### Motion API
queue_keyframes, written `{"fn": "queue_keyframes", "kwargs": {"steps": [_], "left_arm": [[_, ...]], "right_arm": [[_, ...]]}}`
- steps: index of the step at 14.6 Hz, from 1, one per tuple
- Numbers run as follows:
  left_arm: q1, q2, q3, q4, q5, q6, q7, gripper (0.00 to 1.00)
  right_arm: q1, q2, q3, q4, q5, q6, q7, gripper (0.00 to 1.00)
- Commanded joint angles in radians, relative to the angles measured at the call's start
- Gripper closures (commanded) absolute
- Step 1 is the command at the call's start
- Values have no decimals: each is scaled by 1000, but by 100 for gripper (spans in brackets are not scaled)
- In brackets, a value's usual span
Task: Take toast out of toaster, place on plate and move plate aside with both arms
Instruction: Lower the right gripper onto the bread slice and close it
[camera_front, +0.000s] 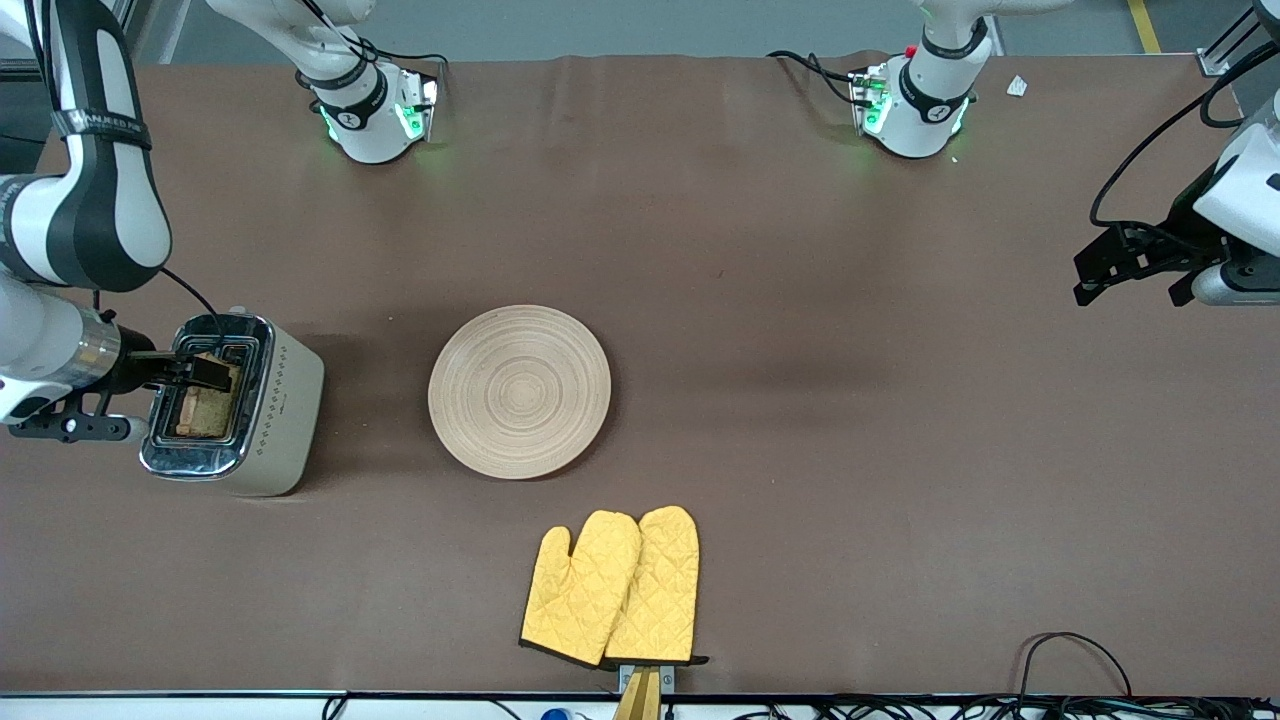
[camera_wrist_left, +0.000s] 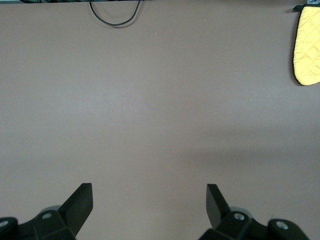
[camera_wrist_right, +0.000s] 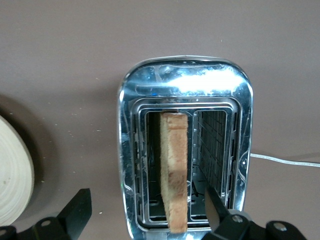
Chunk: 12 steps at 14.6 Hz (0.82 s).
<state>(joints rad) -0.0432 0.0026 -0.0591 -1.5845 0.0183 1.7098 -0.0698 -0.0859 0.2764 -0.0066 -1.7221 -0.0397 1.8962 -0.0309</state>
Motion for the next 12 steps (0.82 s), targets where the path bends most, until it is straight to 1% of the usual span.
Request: {"fn": "queue_keyframes", "kwargs": {"steps": [1,7,8,9,10,11,12], "left_arm": [[0,11,-2,24,20,-3,-4,0],[5,13,-2,24,20,-1,2,0],[5,11,-1,24,22,-1,5,0],[5,13,-2,24,20,-1,5,0],[5,13,-2,24,20,-1,5,0],[5,13,-1,24,20,-1,7,0],[6,13,-2,24,22,-1,8,0]], "right_arm": [[-12,15,5,-5,-14,14,2,0],[-12,46,0,-5,-14,18,2,0],[-12,50,0,-4,-14,20,0,10],[-12,52,0,-4,-16,21,0,27],[-11,52,0,-4,-16,21,-1,53],[-11,52,0,-4,-16,21,-3,76],[-9,56,0,-1,-17,23,-3,90]]}}
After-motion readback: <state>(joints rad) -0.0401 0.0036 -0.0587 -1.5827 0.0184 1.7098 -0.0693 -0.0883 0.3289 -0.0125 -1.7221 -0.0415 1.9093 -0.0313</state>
